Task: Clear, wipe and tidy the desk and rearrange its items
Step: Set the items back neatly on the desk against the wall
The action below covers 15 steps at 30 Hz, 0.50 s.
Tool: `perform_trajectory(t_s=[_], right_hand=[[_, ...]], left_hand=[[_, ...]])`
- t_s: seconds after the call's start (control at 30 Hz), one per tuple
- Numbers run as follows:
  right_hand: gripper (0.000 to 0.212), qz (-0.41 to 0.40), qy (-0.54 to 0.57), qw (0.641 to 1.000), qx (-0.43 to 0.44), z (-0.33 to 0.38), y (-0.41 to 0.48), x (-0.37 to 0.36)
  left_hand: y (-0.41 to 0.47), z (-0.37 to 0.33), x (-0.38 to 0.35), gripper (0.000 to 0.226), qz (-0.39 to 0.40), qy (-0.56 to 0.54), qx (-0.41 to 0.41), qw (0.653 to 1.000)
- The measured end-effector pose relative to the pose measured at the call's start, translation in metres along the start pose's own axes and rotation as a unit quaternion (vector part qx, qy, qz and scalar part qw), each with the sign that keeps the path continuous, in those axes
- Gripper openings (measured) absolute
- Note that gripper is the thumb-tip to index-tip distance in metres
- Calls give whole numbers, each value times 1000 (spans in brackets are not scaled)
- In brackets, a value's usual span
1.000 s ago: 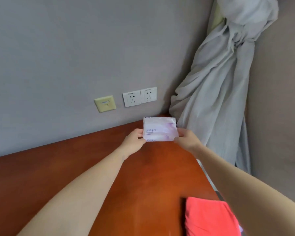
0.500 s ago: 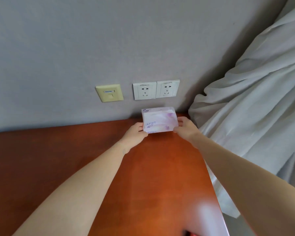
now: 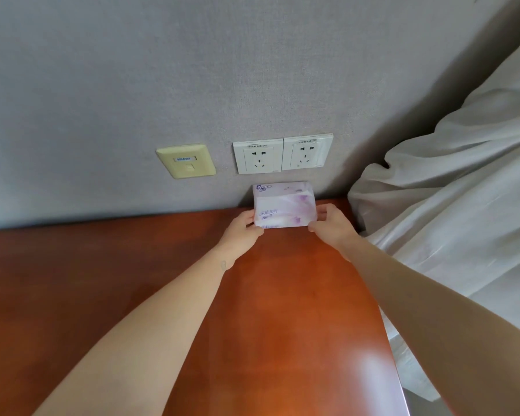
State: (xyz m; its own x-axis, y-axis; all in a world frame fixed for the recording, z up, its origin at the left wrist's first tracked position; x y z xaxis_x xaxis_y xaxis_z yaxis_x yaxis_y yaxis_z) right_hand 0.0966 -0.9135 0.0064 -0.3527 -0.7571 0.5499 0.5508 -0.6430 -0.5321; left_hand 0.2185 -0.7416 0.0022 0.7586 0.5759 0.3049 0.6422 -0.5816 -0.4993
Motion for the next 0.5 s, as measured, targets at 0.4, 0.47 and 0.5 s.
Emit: perform_trajectory(t_s=[0.4, 0.47, 0.5], right_hand=[[54, -7, -20, 1000, 6, 8, -7, 7], [50, -13, -36, 999, 16, 11, -15, 10], [48, -15, -45, 999, 27, 12, -20, 12]], left_hand=[[2, -3, 5, 66, 2, 80, 30, 996], [-6, -4, 8, 71, 5, 113, 39, 993], [-11, -5, 9, 73, 9, 133, 40, 990]])
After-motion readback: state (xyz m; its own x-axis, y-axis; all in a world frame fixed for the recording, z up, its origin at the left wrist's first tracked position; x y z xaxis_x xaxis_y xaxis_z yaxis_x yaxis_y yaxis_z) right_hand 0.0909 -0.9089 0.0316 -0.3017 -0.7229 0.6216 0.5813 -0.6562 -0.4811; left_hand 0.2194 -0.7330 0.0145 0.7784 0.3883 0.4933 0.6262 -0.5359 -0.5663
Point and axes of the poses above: each hand's wrist, its own y-axis towards the middle knuckle, its own x-axis out of the back of the hand, z = x × y, the point moved 5 cm from there along y, towards the middle knuckle, and after that the axes turned 1 degree about -x, right-handed, at the moved point
